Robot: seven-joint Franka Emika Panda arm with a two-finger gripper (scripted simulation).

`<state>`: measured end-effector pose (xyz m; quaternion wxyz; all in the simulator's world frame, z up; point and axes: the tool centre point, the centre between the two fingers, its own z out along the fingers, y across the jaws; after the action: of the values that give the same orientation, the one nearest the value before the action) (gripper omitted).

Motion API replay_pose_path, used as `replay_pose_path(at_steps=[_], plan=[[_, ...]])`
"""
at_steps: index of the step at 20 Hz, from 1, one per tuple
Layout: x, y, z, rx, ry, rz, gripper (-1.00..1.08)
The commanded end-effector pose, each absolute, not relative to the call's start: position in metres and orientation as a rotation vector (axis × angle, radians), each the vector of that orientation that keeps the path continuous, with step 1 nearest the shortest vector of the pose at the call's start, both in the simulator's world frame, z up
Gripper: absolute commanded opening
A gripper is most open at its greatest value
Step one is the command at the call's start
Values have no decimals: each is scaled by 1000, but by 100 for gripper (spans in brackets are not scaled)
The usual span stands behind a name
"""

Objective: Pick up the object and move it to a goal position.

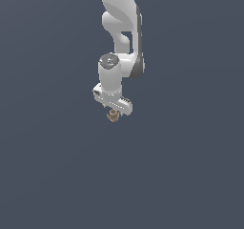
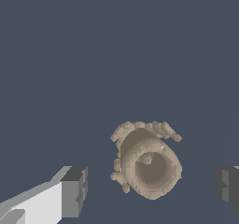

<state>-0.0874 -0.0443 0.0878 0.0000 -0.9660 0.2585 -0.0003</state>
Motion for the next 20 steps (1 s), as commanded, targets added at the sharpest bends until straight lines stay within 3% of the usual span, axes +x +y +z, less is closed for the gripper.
replay_pose_path(at_steps=[1, 11, 12, 20], plan=[[-88, -44, 77, -3035, 814, 0, 100], [-88, -44, 48, -3033, 818, 0, 100], [-88, -44, 48, -3033, 818, 0, -100], [-88, -44, 48, -3033, 818, 0, -100]])
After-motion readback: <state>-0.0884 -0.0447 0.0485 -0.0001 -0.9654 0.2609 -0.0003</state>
